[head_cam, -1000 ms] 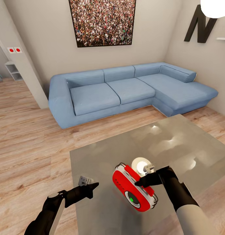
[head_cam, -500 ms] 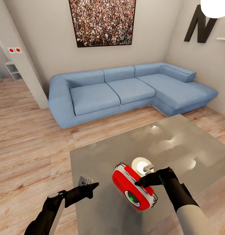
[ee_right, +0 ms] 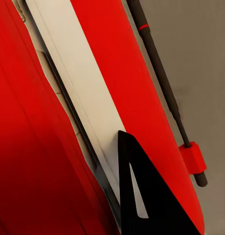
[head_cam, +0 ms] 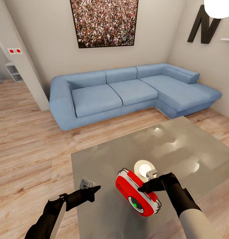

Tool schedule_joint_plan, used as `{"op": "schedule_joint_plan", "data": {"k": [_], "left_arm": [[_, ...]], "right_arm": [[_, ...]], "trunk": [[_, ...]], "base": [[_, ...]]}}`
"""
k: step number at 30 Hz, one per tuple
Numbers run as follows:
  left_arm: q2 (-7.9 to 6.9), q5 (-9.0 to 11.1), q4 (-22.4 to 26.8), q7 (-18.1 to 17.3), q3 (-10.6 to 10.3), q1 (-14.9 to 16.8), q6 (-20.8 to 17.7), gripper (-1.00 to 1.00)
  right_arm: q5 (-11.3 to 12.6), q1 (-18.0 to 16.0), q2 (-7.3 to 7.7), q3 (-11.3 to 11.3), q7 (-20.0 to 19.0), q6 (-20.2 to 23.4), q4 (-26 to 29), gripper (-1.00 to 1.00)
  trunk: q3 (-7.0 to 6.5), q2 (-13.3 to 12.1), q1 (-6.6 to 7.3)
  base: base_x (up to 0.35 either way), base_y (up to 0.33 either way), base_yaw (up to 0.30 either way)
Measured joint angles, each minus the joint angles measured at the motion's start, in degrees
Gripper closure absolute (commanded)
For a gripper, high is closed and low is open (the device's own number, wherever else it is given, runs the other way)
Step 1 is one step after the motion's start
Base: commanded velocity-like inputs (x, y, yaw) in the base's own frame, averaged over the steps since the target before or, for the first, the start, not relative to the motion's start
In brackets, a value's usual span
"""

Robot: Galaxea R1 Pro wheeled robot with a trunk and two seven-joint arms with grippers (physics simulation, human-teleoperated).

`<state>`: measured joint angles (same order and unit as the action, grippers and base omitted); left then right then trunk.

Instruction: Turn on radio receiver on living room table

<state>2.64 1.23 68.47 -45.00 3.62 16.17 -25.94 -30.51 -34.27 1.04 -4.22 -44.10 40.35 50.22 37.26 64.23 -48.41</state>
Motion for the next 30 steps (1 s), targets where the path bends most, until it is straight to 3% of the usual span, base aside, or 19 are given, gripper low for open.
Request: {"op": "schedule_joint_plan", "data": {"k": [30], "left_arm": [[0.09, -0.17, 0.0, 0.0, -0.03, 0.0, -0.02, 1.0]], "right_arm": [[-0.07, 0.0, 0.01, -0.05, 0.06, -0.27, -0.13, 1.0]], "trunk": [[0.0, 0.0, 0.0]], "base": [[0.0, 0.0, 0.0]]}}
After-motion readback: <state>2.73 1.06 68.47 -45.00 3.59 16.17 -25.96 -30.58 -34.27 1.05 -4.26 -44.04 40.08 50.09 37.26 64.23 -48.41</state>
